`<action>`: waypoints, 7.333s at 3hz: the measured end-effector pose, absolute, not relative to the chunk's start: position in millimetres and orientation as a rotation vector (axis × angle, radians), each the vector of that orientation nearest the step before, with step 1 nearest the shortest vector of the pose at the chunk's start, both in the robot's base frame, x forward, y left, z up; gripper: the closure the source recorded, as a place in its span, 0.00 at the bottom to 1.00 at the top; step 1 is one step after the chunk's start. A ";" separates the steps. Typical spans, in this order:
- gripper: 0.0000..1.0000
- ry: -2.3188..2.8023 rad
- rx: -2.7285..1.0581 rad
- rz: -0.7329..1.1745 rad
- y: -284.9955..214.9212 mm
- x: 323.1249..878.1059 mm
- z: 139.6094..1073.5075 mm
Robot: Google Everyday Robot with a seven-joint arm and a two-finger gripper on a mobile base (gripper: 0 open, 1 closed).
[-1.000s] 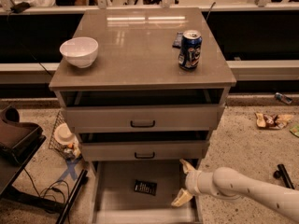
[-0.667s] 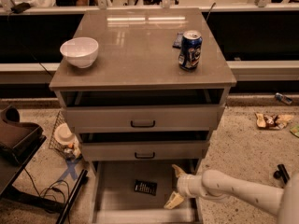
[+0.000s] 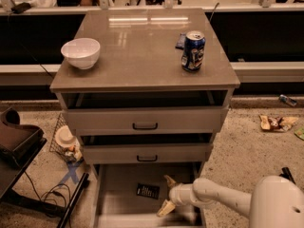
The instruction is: Pick rxbar chocolate from bottom drawer and place on counter
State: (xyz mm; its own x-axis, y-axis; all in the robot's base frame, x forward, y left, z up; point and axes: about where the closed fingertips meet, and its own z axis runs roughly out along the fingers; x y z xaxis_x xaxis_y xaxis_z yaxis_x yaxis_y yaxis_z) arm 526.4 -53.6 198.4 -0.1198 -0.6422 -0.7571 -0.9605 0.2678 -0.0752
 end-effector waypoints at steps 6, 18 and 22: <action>0.47 1.892 -1.601 0.665 21.9 556.3 102.2; 1.00 1.701 -1.492 0.828 -61.5 492.6 548.8; 1.00 1.824 -1.288 0.662 -123.3 551.0 816.2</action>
Offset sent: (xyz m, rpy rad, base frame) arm 0.0331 0.0750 -0.0561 0.0686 0.0597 0.0556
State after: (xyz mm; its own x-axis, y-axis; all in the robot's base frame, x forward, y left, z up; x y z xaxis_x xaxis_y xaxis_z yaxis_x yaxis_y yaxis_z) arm 551.0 -123.3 816.2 -0.1715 -0.5240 -0.8342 -0.9373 0.3476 -0.0256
